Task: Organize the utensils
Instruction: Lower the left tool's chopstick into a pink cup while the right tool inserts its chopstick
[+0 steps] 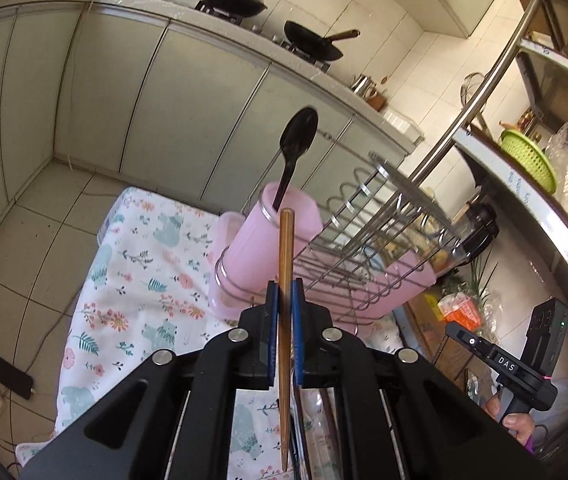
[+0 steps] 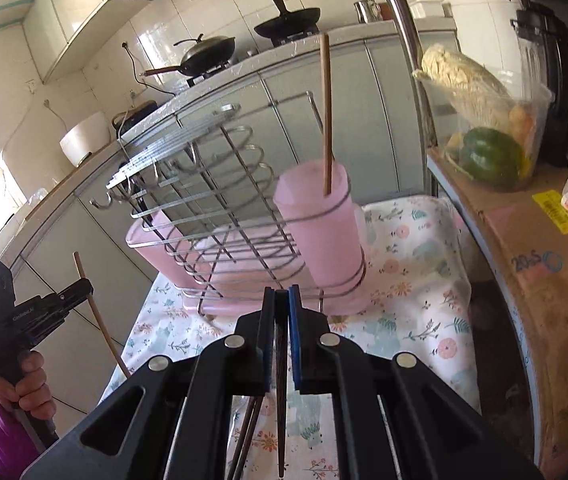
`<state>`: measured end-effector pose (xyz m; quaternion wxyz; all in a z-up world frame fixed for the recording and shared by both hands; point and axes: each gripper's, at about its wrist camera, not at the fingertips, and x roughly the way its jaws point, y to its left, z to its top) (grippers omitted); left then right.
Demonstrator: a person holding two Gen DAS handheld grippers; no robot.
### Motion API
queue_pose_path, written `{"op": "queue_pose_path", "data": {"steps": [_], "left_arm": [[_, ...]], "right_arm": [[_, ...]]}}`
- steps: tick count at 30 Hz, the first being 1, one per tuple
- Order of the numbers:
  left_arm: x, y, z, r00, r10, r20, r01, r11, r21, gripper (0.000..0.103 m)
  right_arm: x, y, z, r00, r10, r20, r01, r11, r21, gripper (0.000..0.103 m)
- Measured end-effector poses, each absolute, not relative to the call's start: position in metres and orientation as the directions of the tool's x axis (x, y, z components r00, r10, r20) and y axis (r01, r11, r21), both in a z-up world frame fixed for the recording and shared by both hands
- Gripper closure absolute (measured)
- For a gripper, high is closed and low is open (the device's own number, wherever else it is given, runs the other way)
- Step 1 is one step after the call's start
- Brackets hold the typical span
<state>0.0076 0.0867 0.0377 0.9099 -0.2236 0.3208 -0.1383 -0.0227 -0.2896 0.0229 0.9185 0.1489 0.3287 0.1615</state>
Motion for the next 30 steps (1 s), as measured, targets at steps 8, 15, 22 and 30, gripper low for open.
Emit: {"op": "queue_pose_path", "data": {"steps": [8, 15, 22, 30], "left_arm": [[0.010, 0.093, 0.089, 0.821, -0.382, -0.425, 0.153, 0.864, -0.480, 0.097], [0.025, 0.092, 0.154, 0.894, -0.334, -0.299, 0.183, 0.881, -0.437, 0.097], [0.052, 0.091, 0.195, 0.945, -0.260, -0.198, 0.162, 0.898, -0.408, 0.097], [0.088, 0.080, 0.185, 0.965, -0.167, -0.200, 0.095, 0.940, -0.326, 0.097]], "right_arm": [[-0.020, -0.297, 0.087, 0.822, 0.370, -0.433, -0.237, 0.913, 0.332, 0.097], [-0.010, -0.308, 0.149, 0.905, 0.322, -0.278, -0.235, 0.923, 0.306, 0.097], [0.018, -0.317, 0.176, 0.952, 0.250, -0.179, -0.193, 0.938, 0.287, 0.097], [0.058, -0.317, 0.149, 0.960, 0.189, -0.205, -0.132, 0.956, 0.262, 0.097]]}}
